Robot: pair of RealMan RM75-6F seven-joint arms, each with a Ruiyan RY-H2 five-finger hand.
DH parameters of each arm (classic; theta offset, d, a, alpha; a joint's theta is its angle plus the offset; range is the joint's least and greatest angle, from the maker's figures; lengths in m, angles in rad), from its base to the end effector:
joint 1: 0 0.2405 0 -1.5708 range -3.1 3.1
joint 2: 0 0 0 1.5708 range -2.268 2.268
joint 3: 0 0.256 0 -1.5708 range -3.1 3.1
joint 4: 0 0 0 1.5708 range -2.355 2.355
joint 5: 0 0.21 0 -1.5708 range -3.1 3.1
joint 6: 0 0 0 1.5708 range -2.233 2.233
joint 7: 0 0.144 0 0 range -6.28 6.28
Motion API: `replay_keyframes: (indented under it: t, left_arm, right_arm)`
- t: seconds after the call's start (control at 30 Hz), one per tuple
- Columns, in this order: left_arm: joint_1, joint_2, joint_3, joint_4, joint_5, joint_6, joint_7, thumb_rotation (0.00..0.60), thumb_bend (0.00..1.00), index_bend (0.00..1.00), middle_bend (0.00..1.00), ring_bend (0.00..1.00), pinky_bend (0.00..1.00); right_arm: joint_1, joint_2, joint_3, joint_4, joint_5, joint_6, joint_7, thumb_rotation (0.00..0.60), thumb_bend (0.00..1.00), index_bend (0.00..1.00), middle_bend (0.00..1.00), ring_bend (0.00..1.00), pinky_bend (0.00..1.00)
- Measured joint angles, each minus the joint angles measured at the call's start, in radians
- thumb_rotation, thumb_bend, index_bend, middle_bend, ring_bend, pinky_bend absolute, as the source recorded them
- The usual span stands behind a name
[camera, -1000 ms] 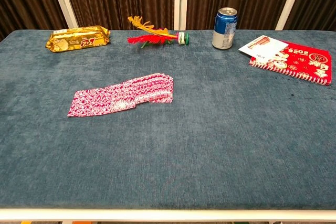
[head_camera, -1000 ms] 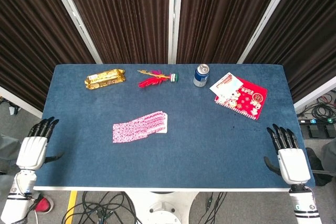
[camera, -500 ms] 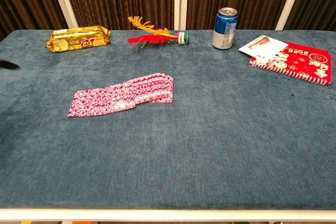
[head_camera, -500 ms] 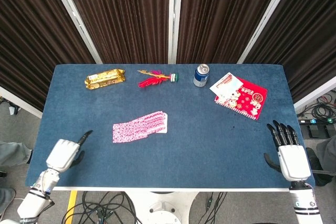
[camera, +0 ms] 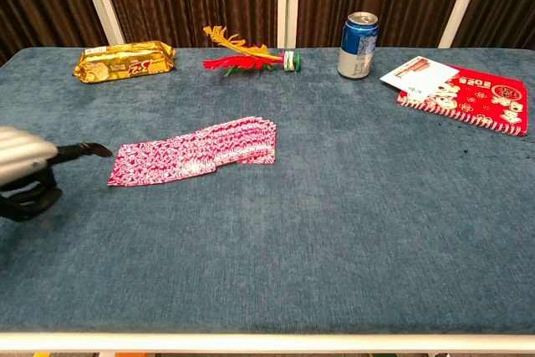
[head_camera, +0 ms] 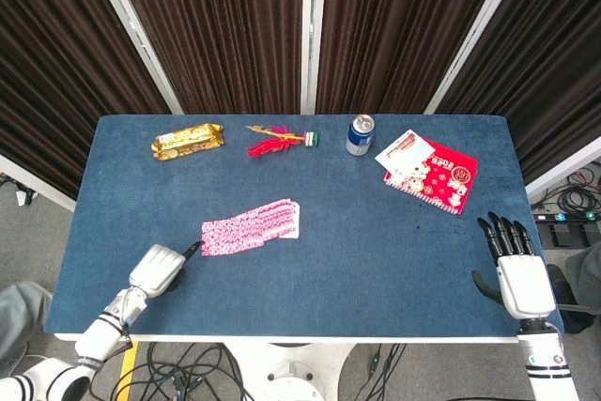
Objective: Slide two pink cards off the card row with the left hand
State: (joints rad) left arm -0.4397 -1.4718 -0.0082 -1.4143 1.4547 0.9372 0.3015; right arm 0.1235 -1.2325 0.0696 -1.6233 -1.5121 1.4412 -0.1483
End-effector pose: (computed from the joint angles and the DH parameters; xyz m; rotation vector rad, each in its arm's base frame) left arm -0.2596 0.2521 -0.0155 -2.0342 -0.8795 -0.6398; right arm -0.2887 -0.1952 0.1184 1.4492 -0.8753 0.9129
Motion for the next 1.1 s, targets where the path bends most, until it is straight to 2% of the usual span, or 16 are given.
replay_keyframes:
  t: [0.4,1.1]
  left_arm:
    - [-0.065,-0.094,-0.028,0.078,-0.074,-0.044,0.039,0.6,0.6,0.1,0.86,0.87,0.92]
    - [-0.099,-0.096,-0.016,0.1,-0.19,-0.089,0.121,0.6,0.62,0.12,0.85,0.87,0.92]
  right_arm:
    - [0.003,-0.013,-0.011,0.002,-0.003,-0.006,-0.012,0.6,0.2,0.0,0.0,0.0,0.0]
    - [0.003,-0.024,-0.016,0.006,-0.004,-0.002,-0.026,0.6,0.2,0.0,0.0,0.0,0.0]
